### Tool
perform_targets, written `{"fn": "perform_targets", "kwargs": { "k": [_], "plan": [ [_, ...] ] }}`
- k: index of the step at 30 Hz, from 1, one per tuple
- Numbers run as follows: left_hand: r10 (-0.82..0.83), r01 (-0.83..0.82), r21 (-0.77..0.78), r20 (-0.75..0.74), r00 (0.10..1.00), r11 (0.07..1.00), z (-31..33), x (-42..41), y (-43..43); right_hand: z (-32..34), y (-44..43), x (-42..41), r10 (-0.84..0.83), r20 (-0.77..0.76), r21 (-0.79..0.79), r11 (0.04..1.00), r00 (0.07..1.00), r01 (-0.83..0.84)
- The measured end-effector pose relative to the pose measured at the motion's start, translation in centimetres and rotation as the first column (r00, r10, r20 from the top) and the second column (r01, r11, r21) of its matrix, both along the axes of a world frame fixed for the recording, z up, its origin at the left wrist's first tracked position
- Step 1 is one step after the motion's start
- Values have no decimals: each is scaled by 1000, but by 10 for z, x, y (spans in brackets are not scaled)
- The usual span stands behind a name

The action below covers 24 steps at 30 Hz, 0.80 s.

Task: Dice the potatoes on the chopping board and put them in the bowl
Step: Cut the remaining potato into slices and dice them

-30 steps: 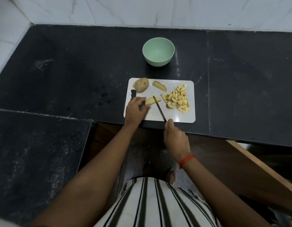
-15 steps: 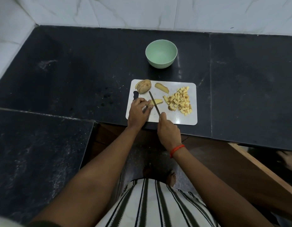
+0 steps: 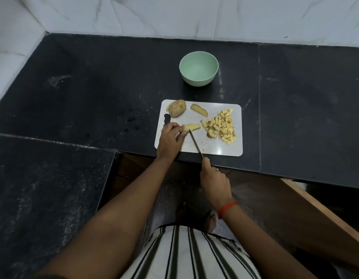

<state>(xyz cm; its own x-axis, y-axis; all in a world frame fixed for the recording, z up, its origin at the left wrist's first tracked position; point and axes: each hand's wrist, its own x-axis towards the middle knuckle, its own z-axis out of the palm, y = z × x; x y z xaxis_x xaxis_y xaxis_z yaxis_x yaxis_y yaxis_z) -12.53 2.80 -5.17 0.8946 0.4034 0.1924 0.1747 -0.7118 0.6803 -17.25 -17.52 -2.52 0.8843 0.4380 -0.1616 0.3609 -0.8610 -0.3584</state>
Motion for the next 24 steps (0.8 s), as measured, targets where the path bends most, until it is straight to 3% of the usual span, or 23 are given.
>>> {"fn": "perform_targets", "kwargs": {
  "k": [3,6,15,24],
  "plan": [
    [53,-52,-49,10,999,997,0,-2,0,3,-12,-12,-67,-21,120,990,998,69],
    [64,-62,-81,29,997,995,1,-4,2,5,-3,-1,-75,57,180,982,996,64],
    [19,-20,-163,-5,1000,986,3,-2,3,-3,40,35,13,47,124,992,999,-19],
    [2,-1,-64,15,1000,998,-1,0,3,1,42,39,32,58,48,998,998,-35]
  ]
}}
